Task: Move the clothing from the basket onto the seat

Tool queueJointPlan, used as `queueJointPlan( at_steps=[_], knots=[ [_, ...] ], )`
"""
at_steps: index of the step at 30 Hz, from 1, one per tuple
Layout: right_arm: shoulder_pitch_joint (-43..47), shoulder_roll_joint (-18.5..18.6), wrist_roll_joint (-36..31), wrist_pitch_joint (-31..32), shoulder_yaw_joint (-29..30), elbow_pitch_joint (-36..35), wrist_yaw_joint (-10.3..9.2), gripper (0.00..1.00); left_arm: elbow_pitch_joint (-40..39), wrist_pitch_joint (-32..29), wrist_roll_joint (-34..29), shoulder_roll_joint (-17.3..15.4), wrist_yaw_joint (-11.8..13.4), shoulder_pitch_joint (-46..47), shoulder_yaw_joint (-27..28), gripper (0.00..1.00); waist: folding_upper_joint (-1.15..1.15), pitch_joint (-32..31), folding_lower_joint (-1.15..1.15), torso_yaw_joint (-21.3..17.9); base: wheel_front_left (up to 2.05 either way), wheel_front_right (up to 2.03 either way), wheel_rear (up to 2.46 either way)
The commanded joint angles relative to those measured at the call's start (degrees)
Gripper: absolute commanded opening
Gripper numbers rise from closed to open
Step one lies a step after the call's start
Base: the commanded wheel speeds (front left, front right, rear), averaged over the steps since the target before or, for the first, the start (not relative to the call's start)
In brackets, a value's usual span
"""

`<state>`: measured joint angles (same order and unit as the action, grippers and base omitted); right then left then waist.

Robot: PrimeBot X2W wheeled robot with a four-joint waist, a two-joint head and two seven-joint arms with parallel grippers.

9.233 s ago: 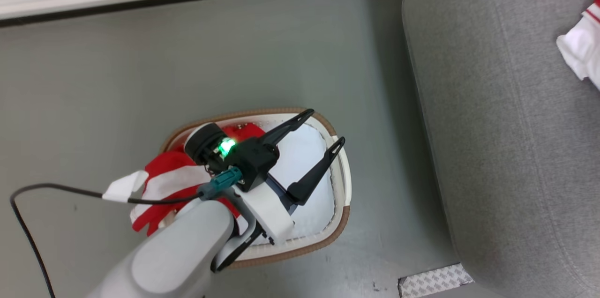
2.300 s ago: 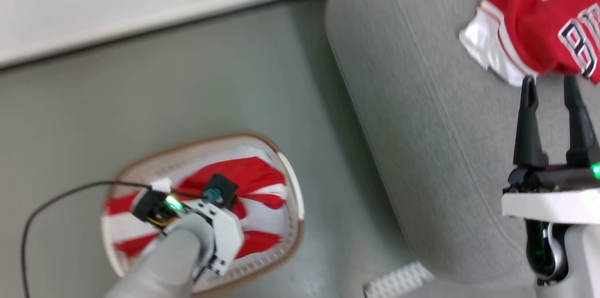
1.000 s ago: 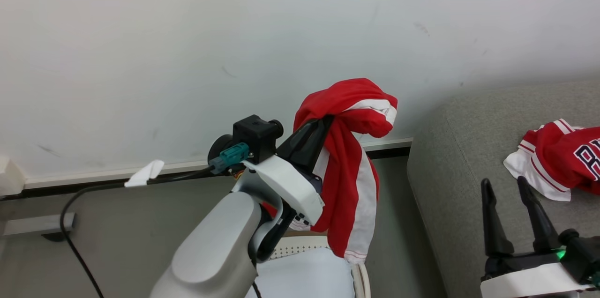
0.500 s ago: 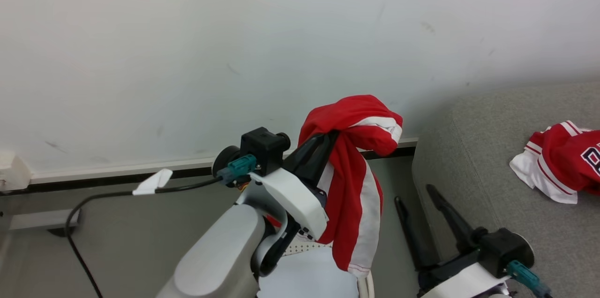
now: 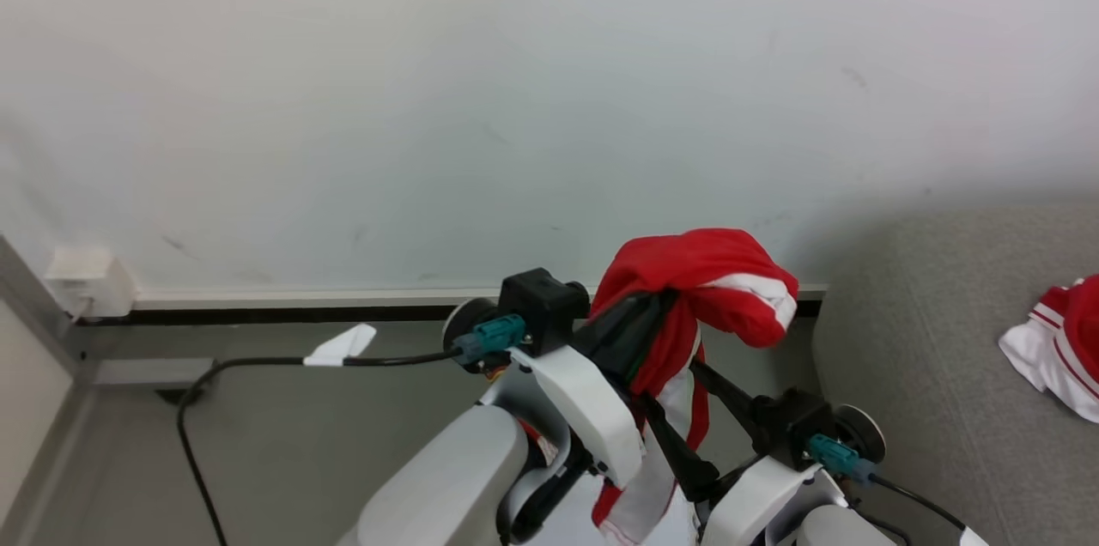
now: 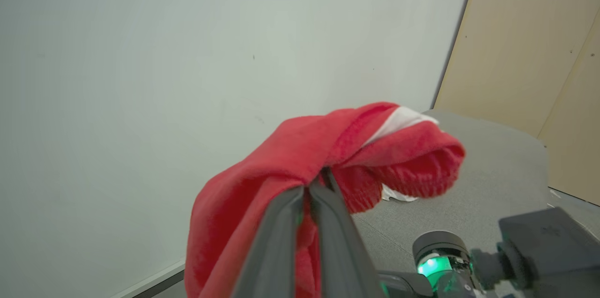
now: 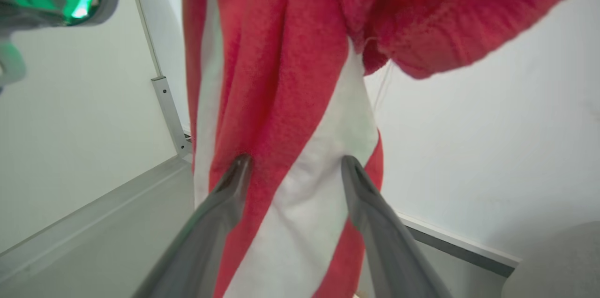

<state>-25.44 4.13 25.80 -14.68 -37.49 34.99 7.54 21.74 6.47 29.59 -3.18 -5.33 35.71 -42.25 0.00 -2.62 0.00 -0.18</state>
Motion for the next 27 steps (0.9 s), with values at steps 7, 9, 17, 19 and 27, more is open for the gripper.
queueJointPlan(
  at_steps=[7, 9, 17, 19, 27],
  knots=[
    [-4.69, -0.29, 1.85, -0.50, -2.60, 6.90, -0.11, 1.00, -0.98, -1.12, 2.65, 0.17, -0.58, -0.73, -3.98, 0.00, 0.00, -0.53, 0.00, 4.12, 0.00, 0.00, 0.00],
    [-5.61, -0.37, 2.37, -0.45, -2.66, 8.46, -0.11, 1.00, -1.13, -1.39, 3.54, 0.20, -0.62, -0.52, -4.70, 0.00, 0.00, -0.56, 0.00, 4.85, 0.00, 0.00, 0.00],
    [-9.23, -0.02, 3.83, -0.51, -5.99, 10.42, -0.11, 1.00, -1.65, -2.64, 6.48, 0.22, -0.37, 0.18, -6.99, 0.00, 0.00, -0.58, 0.00, 6.64, 0.00, 0.00, 0.00],
    [-9.82, 0.43, 4.26, -0.52, -6.61, 9.77, -0.11, 1.00, -1.55, -2.70, 6.98, 0.22, -0.29, 0.31, -7.24, 0.00, 0.00, -0.53, 0.00, 6.91, 0.00, 0.00, 0.00],
    [-9.29, 1.88, 6.63, -0.53, -9.84, 7.39, -0.12, 0.00, -0.29, -2.09, 7.92, 0.15, 0.21, 0.92, -7.04, 0.00, 0.00, -0.24, 0.00, 7.05, 0.00, 0.00, 0.00]
  ],
)
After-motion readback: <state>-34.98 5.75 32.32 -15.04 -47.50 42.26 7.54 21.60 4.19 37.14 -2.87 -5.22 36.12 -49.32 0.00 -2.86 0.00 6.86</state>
